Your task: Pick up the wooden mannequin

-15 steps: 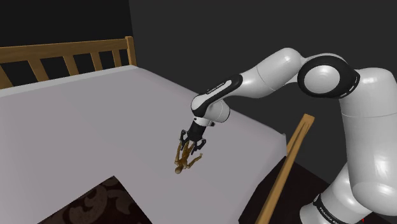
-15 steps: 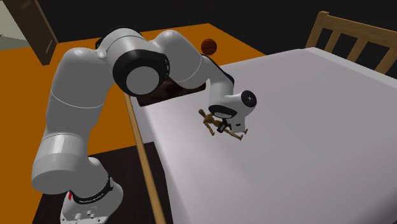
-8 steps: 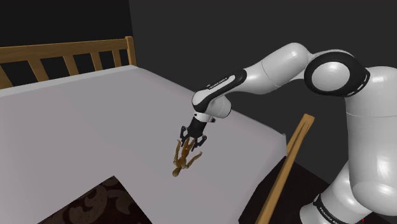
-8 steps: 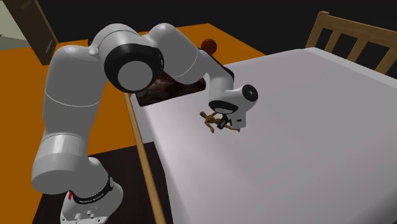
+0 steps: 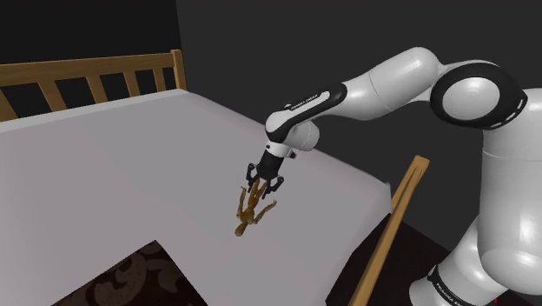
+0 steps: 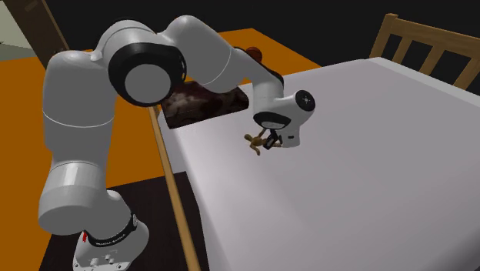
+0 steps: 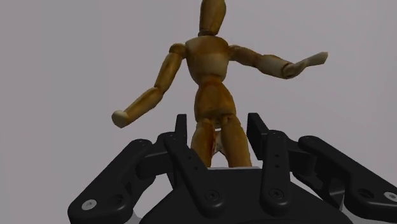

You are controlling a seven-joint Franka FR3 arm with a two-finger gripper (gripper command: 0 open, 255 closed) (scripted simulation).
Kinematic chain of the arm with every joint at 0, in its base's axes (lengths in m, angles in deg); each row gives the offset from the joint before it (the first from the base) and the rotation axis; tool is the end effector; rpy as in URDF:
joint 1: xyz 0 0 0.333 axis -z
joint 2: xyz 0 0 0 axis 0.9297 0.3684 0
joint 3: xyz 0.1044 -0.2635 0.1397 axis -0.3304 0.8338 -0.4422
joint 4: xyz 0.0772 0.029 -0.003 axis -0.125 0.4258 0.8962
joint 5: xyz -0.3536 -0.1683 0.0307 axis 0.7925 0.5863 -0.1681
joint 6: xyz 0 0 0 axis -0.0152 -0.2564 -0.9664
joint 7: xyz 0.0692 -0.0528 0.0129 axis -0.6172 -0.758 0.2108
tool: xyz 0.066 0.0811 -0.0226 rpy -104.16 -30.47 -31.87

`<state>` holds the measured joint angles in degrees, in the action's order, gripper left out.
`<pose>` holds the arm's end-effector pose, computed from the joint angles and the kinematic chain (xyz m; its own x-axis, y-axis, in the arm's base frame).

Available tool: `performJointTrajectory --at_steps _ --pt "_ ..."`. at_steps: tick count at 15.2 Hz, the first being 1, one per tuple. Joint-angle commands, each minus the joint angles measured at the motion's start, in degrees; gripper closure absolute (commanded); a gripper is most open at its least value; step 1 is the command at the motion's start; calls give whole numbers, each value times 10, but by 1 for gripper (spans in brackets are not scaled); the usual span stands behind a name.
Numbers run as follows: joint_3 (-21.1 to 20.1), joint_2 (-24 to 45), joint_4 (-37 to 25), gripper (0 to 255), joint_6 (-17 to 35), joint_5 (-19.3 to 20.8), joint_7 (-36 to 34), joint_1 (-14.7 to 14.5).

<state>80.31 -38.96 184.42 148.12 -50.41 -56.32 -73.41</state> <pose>0.6000 0.1388 0.2555 0.6485 -0.6521 -0.3927 -0.7601 -0.5826 -0.2877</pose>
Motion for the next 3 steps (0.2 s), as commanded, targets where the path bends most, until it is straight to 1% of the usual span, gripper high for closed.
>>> performJointTrajectory --at_steps 1,3 --pt "1 -10 -1 255 -9 4 -8 -1" --pt "1 -11 -1 255 -10 4 -8 -1"
